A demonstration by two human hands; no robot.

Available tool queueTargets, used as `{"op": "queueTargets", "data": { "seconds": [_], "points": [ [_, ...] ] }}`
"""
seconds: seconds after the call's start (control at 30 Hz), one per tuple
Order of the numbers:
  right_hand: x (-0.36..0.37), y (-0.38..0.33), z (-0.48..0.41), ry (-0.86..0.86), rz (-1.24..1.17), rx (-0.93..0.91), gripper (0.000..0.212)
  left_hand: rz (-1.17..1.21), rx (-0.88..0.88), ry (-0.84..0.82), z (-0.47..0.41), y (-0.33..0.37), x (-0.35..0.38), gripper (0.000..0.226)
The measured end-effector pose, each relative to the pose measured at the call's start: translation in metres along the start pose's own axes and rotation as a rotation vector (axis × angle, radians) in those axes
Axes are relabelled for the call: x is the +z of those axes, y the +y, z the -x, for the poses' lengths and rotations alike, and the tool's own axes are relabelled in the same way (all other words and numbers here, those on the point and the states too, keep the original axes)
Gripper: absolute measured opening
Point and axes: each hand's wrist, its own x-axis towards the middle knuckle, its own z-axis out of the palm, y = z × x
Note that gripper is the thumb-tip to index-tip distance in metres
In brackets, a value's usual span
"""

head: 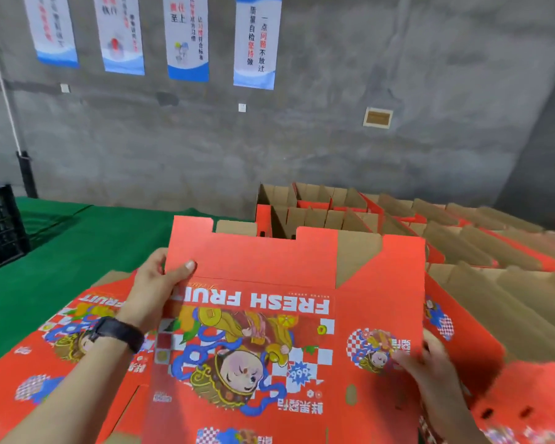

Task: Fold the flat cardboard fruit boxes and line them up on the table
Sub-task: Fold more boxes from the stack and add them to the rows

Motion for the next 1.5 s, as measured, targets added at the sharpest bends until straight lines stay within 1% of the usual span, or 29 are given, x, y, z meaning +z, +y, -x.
{"op": "queueTargets", "data": {
  "seconds": [0.03, 0.07, 0.1, 0.13, 0.17, 0.2, 0.27, 0.33, 0.43, 0.5, 0.6, 0.67, 0.73, 0.83, 0.87, 0.9, 1.0, 1.07, 1.13, 1.23, 1.27, 1.3, 1.33, 1.37, 1.4, 1.47, 1.5],
  "points": [
    [-0.005, -0.002, 0.002, 0.046, 0.060, -0.086, 0.049, 0.018, 0.018, -0.022, 0.005, 0.001, 0.008, 0.014],
    [-0.008, -0.008, 0.003, 0.153, 0.147, -0.197, 0.052, 0.017, 0.029, -0.042, 0.011, 0.001, 0.015, 0.015],
    [-0.009, -0.015, 0.004, 0.260, 0.248, -0.328, 0.052, 0.005, 0.036, -0.064, 0.015, 0.000, 0.021, 0.016],
    [-0.010, -0.021, 0.004, 0.316, 0.368, -0.451, 0.050, 0.001, 0.037, -0.084, 0.020, -0.002, 0.026, 0.016],
    [-0.009, -0.028, 0.003, 0.302, 0.451, -0.555, 0.052, 0.004, 0.032, -0.101, 0.024, -0.003, 0.030, 0.016],
    [-0.006, -0.037, 0.002, 0.230, 0.490, -0.604, 0.049, 0.009, 0.029, -0.115, 0.029, -0.004, 0.032, 0.015],
    [0.000, -0.055, -0.004, 0.046, 0.493, -0.557, 0.037, 0.025, 0.028, -0.130, 0.038, -0.004, 0.035, 0.016],
    [0.006, -0.061, -0.013, -0.082, 0.508, -0.448, 0.040, 0.049, 0.033, -0.138, 0.045, -0.002, 0.037, 0.020],
    [0.013, -0.068, -0.023, -0.160, 0.517, -0.334, 0.047, 0.064, 0.061, -0.129, 0.054, -0.001, 0.041, 0.022],
    [0.015, -0.072, -0.027, -0.253, 0.491, -0.252, 0.047, 0.062, 0.070, -0.116, 0.060, -0.001, 0.044, 0.020],
    [0.013, -0.081, -0.033, -0.335, 0.535, -0.210, 0.030, 0.075, 0.089, -0.088, 0.066, 0.000, 0.046, 0.019],
    [0.010, -0.085, -0.036, -0.376, 0.522, -0.184, 0.022, 0.078, 0.099, -0.074, 0.070, -0.001, 0.046, 0.019],
    [0.007, -0.088, -0.035, -0.449, 0.510, -0.149, 0.024, 0.064, 0.122, -0.060, 0.073, -0.003, 0.047, 0.021],
    [0.014, -0.088, -0.027, -0.569, 0.384, -0.045, 0.030, 0.070, 0.145, -0.031, 0.078, -0.004, 0.046, 0.021],
    [0.018, -0.088, -0.025, -0.558, 0.366, -0.032, 0.033, 0.081, 0.144, -0.037, 0.079, -0.005, 0.044, 0.022],
    [0.021, -0.087, -0.024, -0.519, 0.385, -0.057, 0.035, 0.098, 0.132, -0.059, 0.081, -0.004, 0.041, 0.022],
    [0.025, -0.085, -0.024, -0.337, 0.495, -0.227, 0.035, 0.109, 0.070, -0.183, 0.081, 0.002, 0.026, 0.024],
    [0.026, -0.085, -0.027, -0.199, 0.507, -0.335, 0.040, 0.009, 0.077, -0.234, 0.079, 0.008, 0.017, 0.023],
    [0.027, -0.086, -0.029, -0.104, 0.461, -0.403, 0.048, -0.139, 0.121, -0.265, 0.075, 0.012, 0.009, 0.023],
    [0.026, -0.082, -0.033, -0.069, 0.363, -0.402, 0.048, -0.392, 0.166, -0.292, 0.072, 0.019, 0.009, 0.023],
    [0.024, -0.080, -0.034, -0.062, 0.323, -0.394, 0.049, -0.494, 0.170, -0.315, 0.071, 0.020, 0.011, 0.040],
    [0.022, -0.078, -0.035, -0.055, 0.270, -0.382, 0.049, -0.565, 0.159, -0.343, 0.071, 0.020, 0.013, 0.066],
    [0.020, -0.076, -0.036, -0.054, 0.205, -0.362, 0.049, -0.602, 0.130, -0.372, 0.071, 0.020, 0.017, 0.087],
    [0.019, -0.074, -0.038, -0.063, 0.135, -0.335, 0.048, -0.606, 0.095, -0.397, 0.072, 0.020, 0.021, 0.096],
    [0.018, -0.072, -0.039, -0.081, 0.076, -0.306, 0.048, -0.565, 0.034, -0.413, 0.073, 0.021, 0.026, 0.093],
    [0.015, -0.069, -0.044, -0.107, 0.021, -0.269, 0.046, -0.432, -0.119, -0.438, 0.076, 0.028, 0.039, 0.078],
    [0.012, -0.068, -0.046, -0.107, 0.006, -0.257, 0.042, -0.427, -0.156, -0.464, 0.076, 0.032, 0.045, 0.071]
  ]
}}
